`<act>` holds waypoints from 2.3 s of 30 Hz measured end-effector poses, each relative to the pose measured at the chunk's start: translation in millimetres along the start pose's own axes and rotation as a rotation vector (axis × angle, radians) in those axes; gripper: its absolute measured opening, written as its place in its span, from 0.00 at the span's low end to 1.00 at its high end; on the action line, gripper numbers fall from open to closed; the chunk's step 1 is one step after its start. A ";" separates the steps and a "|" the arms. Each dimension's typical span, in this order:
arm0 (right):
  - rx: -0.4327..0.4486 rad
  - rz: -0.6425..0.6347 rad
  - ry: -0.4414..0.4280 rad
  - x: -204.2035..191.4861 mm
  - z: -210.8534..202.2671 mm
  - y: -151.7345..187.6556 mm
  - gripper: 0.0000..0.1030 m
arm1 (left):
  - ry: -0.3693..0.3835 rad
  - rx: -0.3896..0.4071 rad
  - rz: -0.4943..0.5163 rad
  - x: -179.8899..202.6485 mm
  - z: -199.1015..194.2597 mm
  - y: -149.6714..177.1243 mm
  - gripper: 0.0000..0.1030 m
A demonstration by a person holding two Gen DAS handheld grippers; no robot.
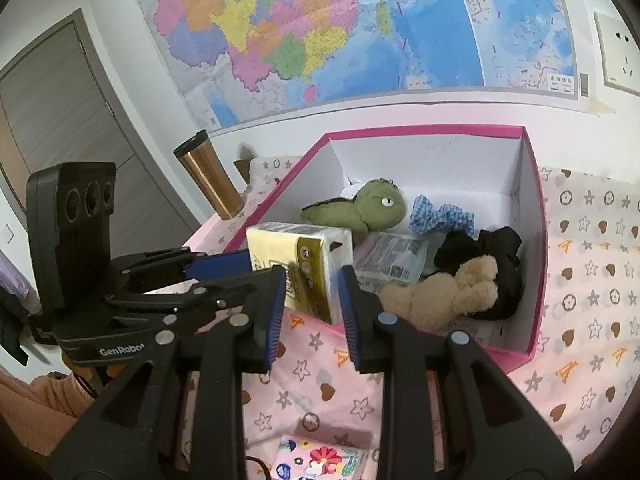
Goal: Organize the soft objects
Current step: 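Carry the yellow tissue pack toward the pink box with the right tool, then lower the yellow pack into the box and open the right tool, then move both tools to the floral pink tissue pack on the sheet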
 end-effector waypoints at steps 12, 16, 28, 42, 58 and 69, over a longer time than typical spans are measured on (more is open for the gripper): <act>-0.004 0.013 0.008 10.2 11.7 -8.0 0.29 | -0.010 -0.013 0.006 -6.0 15.5 -6.9 0.32; -0.008 0.026 0.013 15.6 16.2 -9.1 0.29 | -0.015 -0.020 0.009 -7.6 21.3 -7.9 0.32; -0.035 0.064 0.034 32.9 32.4 -9.1 0.29 | -0.030 -0.055 0.011 -14.9 45.1 -9.7 0.32; -0.078 0.119 0.036 45.9 52.1 -0.5 0.29 | -0.059 -0.118 -0.007 -29.3 70.8 -2.4 0.32; -0.051 0.096 0.005 38.2 19.9 1.9 0.36 | -0.034 -0.028 -0.021 -25.9 31.0 -2.4 0.41; -0.078 0.055 -0.021 21.6 -33.2 33.3 0.46 | 0.071 -0.048 0.007 10.5 -20.0 42.3 0.44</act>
Point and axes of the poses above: each gripper's, at about its wrist camera, not at the fingertips, and z roughly the way its jaws point, x to its right, y to its underside, the point moved 3 cm from there along z, roughly the way its jaws point, and after that the axes turned 13 degrees about x, right-handed, at the moved point
